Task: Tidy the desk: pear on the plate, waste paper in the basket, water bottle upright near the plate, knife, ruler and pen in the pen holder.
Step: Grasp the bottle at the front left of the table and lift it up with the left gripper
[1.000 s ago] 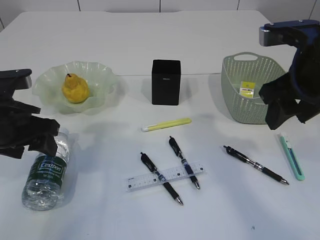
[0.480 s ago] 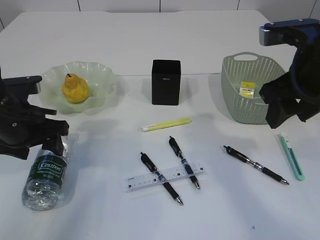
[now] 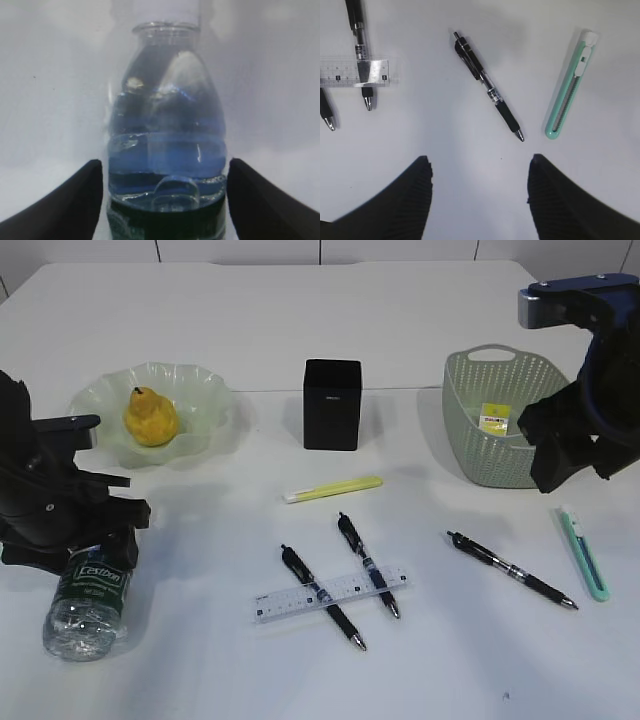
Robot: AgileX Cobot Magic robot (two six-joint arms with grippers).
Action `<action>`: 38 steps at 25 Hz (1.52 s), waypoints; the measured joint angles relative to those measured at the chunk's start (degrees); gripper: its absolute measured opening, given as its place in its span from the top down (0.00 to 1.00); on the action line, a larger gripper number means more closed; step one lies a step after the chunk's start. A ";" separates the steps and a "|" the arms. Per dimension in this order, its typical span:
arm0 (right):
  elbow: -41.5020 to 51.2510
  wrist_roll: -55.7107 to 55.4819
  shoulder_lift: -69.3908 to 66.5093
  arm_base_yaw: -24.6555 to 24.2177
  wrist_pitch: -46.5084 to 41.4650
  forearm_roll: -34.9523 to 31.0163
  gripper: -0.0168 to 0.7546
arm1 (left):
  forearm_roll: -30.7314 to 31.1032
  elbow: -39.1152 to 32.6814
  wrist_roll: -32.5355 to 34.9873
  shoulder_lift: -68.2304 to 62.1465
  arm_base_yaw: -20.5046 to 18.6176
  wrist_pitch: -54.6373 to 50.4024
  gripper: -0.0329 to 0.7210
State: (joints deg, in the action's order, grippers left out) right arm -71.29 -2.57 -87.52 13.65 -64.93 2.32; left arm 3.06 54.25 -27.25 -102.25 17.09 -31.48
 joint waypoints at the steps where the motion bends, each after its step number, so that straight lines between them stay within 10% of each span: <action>1: 0.00 0.00 0.00 0.00 0.16 0.00 0.39 | 0.00 0.00 0.00 -0.46 0.00 0.11 0.24; 38: 0.00 0.00 0.00 0.00 0.49 0.92 0.39 | -1.81 0.49 -0.13 -3.73 0.00 7.22 0.41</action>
State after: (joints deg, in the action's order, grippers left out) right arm -71.29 -2.57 -87.52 13.65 -64.43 3.24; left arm 1.25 54.74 -27.38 -105.98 17.09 -24.26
